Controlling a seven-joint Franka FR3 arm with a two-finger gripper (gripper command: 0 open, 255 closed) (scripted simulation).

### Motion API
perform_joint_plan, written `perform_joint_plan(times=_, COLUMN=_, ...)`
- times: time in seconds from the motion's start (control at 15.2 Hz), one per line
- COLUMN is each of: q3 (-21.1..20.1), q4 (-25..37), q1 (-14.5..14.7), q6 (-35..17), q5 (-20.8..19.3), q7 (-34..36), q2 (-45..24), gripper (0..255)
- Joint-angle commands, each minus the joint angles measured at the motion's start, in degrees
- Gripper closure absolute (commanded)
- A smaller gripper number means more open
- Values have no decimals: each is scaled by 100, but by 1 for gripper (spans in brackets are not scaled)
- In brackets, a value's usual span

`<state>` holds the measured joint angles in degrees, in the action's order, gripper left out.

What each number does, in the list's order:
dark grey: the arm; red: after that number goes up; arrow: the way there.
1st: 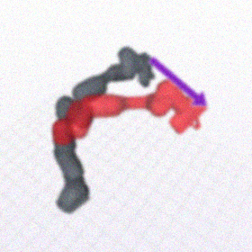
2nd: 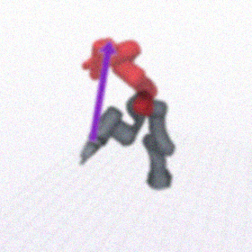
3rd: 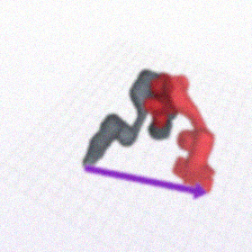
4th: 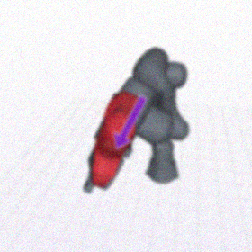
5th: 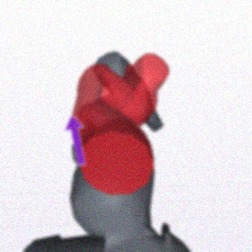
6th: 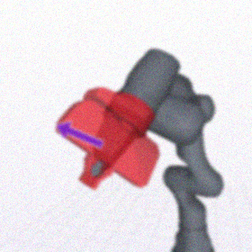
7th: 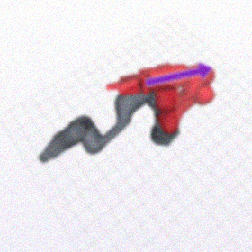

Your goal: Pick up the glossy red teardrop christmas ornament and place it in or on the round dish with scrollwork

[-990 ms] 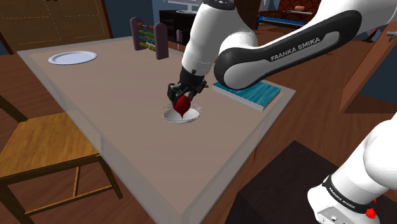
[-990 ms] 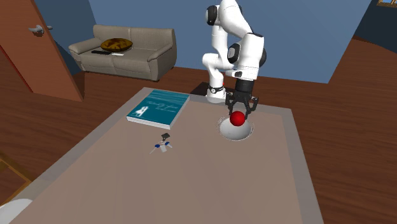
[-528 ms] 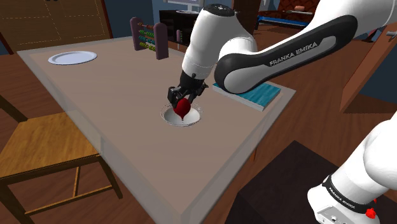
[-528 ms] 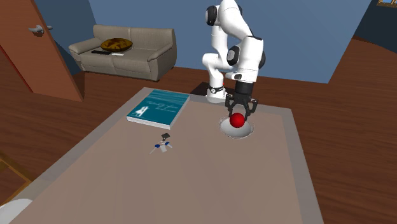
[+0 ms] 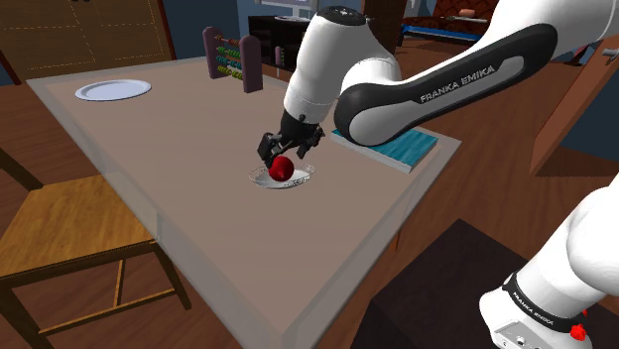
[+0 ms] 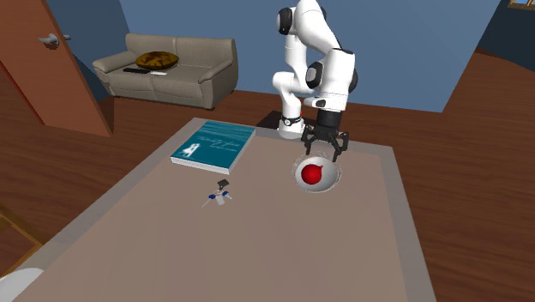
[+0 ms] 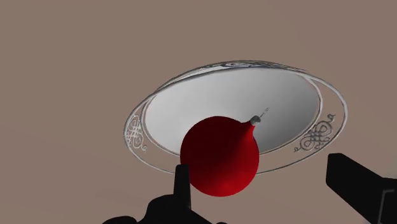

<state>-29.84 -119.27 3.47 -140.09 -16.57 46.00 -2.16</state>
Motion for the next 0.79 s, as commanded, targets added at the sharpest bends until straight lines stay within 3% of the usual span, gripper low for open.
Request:
perform_joint_plan(times=0.0, q3=-15, q4=4, q1=-3, q6=134, q5=158, q7=-106, q2=166, gripper=0)
perform_joint_plan(times=0.2, q3=-22, q4=63, q1=15, q6=536, q5=547, q7=-365, q2=596, gripper=0)
perform_joint_plan(times=0.73, q3=-17, q4=63, q1=20, q6=536, q5=547, q7=-365, q2=596, gripper=0)
